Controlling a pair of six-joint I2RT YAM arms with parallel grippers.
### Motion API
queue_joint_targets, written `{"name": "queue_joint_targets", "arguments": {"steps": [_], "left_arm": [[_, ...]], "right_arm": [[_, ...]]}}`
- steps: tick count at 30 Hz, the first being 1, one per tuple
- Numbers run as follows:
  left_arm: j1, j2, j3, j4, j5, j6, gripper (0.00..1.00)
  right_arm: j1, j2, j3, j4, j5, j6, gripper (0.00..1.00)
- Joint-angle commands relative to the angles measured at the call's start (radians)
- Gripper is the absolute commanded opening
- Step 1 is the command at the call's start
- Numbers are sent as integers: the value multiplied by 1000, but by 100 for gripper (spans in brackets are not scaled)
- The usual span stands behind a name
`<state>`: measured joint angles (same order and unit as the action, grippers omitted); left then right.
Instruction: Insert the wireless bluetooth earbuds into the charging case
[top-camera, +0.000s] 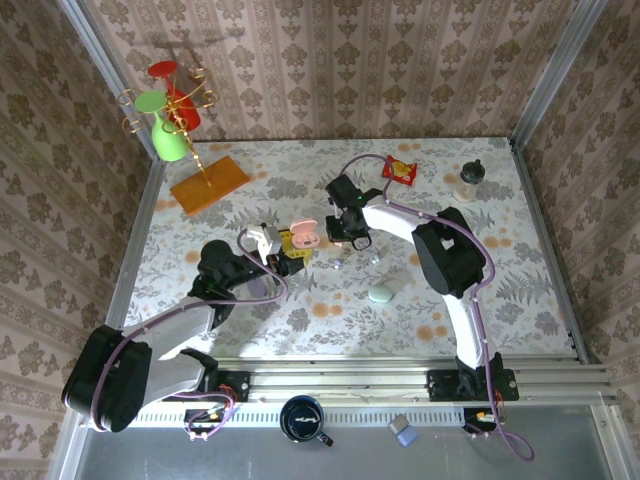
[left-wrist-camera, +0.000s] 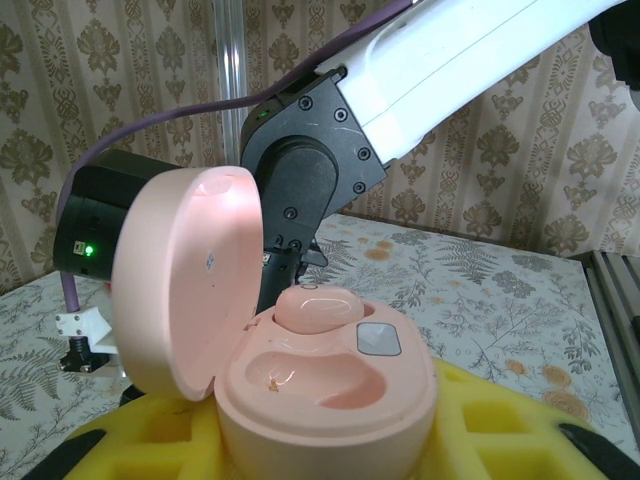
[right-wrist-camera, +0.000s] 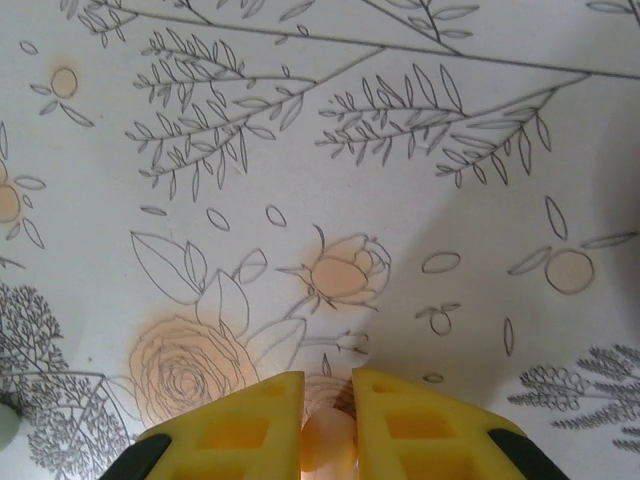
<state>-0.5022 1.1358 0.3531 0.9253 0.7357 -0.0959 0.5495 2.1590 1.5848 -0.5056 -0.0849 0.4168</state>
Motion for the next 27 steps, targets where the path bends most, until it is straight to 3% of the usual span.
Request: {"name": "queue_joint_targets", "arguments": {"steps": [1,9,24,27], "left_arm": [[5,-21,-14,29,5,16,24],[5,-12,-6,31,12,18,24],[5,-15,-3,19,13,20,24],[6,-8,1,23,13,22,24]], "right_arm": [[-26,-96,-55,-51,24,-49,19],[-105,-166,-175,-85,-2,-187,19],[-79,-95,-128,-158,14,-327,22],[-65,-104,-121,-171,57,-341,30]]}}
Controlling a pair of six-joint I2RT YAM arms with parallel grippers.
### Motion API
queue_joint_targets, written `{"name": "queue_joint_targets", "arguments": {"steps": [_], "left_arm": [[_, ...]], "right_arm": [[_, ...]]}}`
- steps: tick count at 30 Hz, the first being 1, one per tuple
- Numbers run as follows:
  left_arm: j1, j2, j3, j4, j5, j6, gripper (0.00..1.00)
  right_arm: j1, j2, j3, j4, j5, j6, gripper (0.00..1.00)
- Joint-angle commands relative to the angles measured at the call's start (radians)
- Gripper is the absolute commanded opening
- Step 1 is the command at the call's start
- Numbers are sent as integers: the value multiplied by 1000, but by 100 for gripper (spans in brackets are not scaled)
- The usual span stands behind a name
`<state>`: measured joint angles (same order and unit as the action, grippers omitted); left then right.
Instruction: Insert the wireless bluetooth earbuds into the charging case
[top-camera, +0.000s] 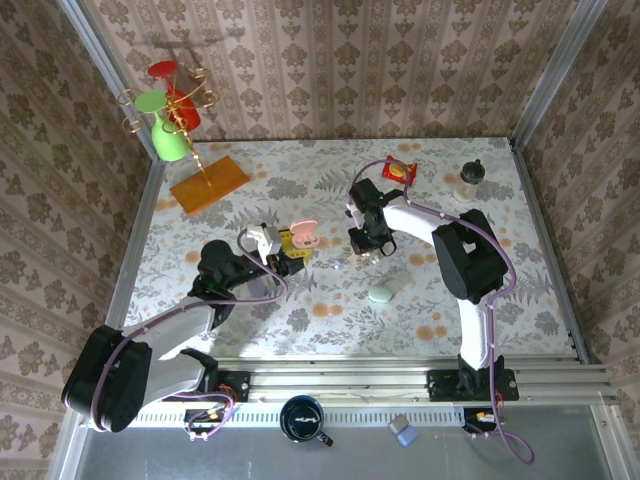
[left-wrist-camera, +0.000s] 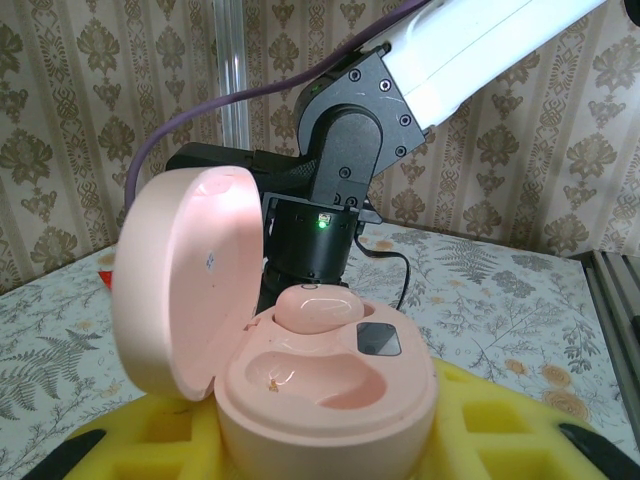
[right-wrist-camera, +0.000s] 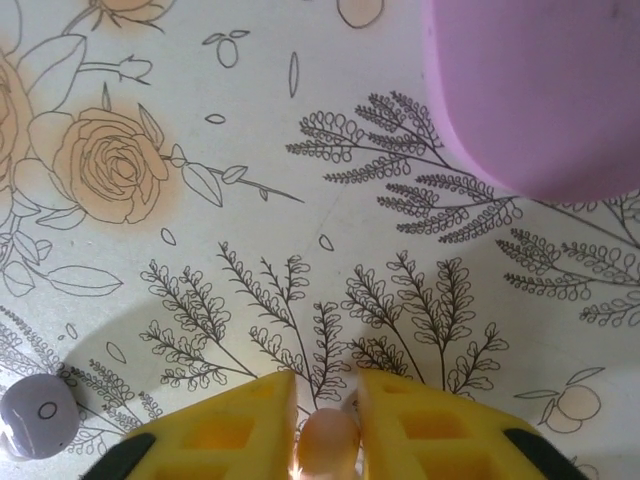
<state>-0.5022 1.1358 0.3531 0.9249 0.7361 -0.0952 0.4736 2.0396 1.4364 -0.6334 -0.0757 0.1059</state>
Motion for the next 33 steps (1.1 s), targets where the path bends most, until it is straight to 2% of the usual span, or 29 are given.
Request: {"name": "queue_joint_targets", "arguments": {"steps": [1,5,11,14,16,19,24,33], "left_arm": [[5,-7,3,25,14,20,24],[7,-10,-2,38,17,18,24],[21,-45,-26,55,3,12,25],[99,-83,-68,96,-41,-47,25],[161,-106,-99,121,-61,-71,24],[223,-153,-99,25,-85,-59,24],[264,-181,-100,-52,-290,-35,24],[277,-181,-77,-158,-372,23,23]], "right_arm": [[16,5,25,-43,67,-30,33],[31,-38,10,-29,114,-7,43],[103,-86,-34,6,316,56,51],[140,-105,-66,38,400,75,53],[155,-115,-81,45,437,95,53],[177,-133,-108,76,463,100,52],[225,-126,-127,90,536,81,51],[294,-18,-51,30,696,46,46]]}}
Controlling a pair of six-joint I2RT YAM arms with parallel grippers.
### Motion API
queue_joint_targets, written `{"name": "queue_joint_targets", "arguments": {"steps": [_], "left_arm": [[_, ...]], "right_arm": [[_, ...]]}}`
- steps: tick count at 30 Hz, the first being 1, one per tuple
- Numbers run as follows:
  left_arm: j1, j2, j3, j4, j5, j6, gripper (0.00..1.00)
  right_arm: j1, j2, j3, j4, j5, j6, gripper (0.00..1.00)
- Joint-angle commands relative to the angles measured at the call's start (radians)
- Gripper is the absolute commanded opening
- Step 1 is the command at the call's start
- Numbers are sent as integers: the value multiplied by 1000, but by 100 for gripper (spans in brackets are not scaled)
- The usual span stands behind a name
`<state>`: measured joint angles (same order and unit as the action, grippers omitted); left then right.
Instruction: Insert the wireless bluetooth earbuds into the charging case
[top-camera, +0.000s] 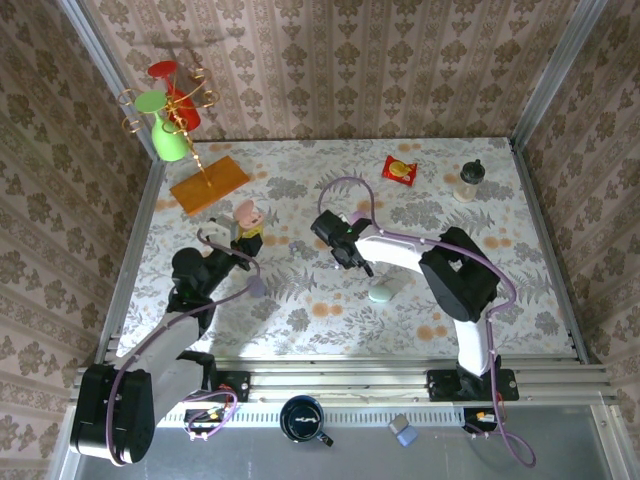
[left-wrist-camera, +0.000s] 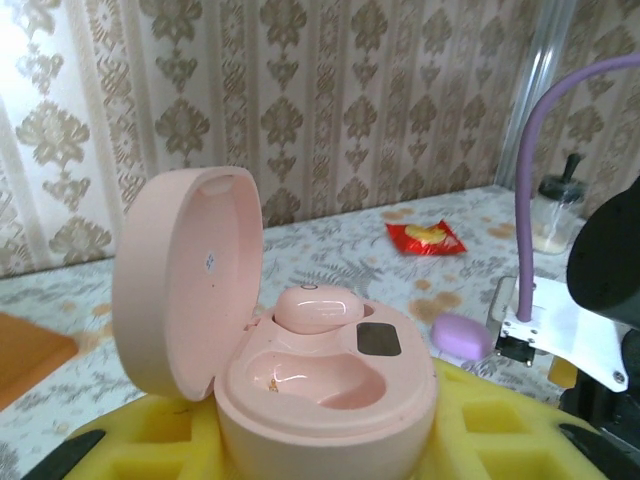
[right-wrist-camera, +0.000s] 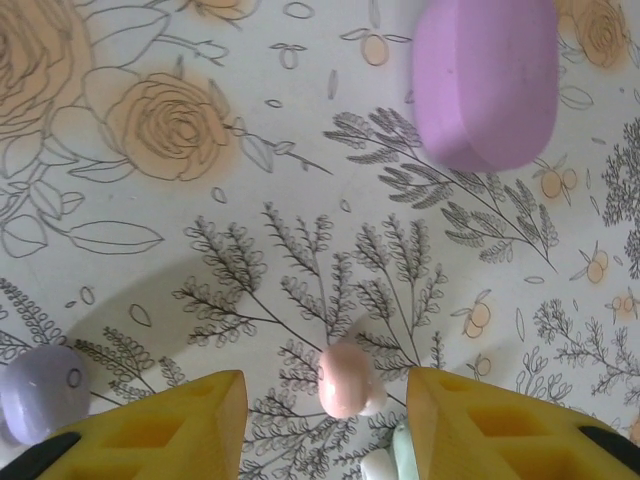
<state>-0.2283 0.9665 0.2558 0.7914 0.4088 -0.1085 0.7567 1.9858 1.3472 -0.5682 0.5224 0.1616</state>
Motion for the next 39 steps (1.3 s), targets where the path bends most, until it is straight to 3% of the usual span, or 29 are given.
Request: {"name": "queue_joint_targets", "arguments": {"steps": [1,10,22,39], "left_arm": [[3,-15,17,-23,-44,36,23],[3,-15,19,-25,-28,43,23],[3,-10,19,-21,-16,44,23],[0,-4,17,-17,6,53,23]], "right_arm": [[14,46,47,-46,117,-12,44],[23,95,79,-100,173,-20,35],[22,126,97,-123,163,-14,30],[6,110,93,-114,124,-6,16]]}}
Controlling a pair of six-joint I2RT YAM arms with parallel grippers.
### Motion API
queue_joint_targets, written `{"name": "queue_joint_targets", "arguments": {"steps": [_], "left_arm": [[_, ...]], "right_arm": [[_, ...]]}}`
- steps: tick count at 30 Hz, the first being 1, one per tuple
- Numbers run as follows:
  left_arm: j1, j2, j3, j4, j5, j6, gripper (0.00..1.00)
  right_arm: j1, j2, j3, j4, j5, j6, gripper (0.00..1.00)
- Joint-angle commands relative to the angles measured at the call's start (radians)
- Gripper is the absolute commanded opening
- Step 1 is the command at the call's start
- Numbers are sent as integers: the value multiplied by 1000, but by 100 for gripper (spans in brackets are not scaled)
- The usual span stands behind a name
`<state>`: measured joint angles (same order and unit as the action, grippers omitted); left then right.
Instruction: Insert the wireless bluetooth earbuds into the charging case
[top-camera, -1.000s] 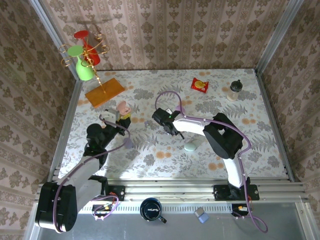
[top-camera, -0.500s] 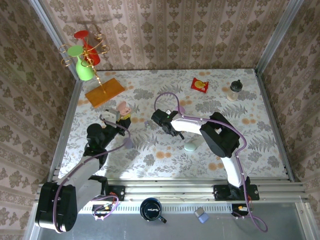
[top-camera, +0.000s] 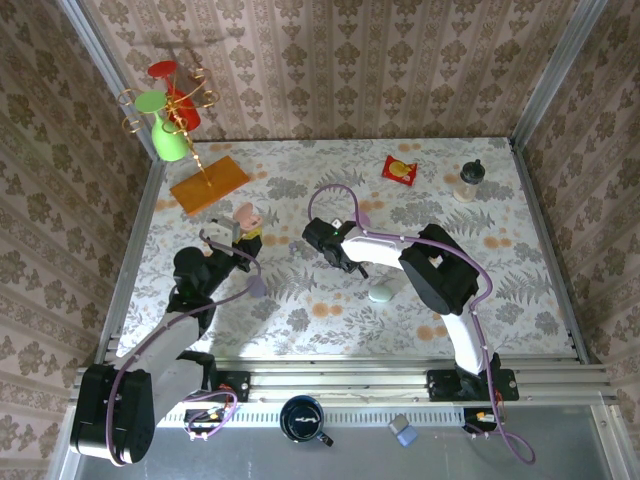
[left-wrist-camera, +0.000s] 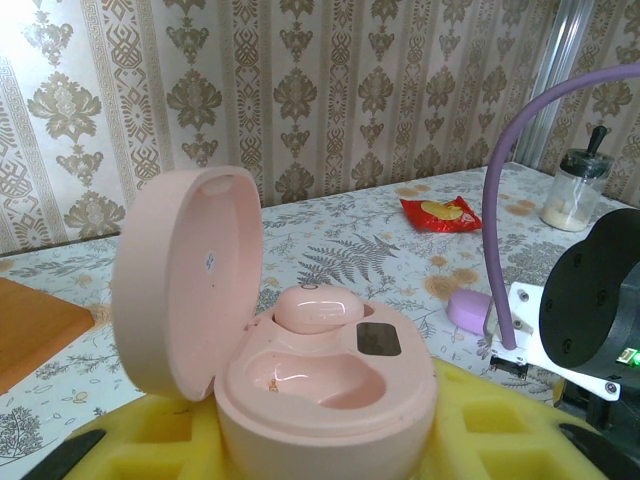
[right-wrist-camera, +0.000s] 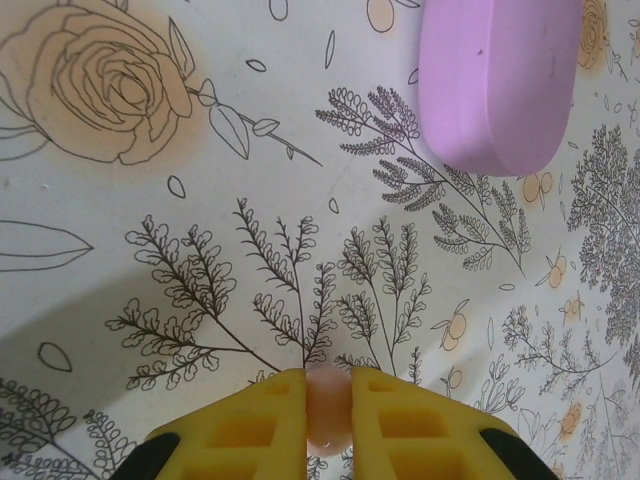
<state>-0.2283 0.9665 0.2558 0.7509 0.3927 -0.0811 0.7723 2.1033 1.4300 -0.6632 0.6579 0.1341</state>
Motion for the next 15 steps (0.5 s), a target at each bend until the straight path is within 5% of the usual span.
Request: {"name": "queue_joint_targets", "arguments": {"steps": [1,15], "left_arm": [[-2,0,15,29,26,32,23],[-172,138,60,85,6,168,23]], "right_arm": [[-12,-22,2,-10,-32,26,16],[-106,-401,-260,227,-483,203,17]]}}
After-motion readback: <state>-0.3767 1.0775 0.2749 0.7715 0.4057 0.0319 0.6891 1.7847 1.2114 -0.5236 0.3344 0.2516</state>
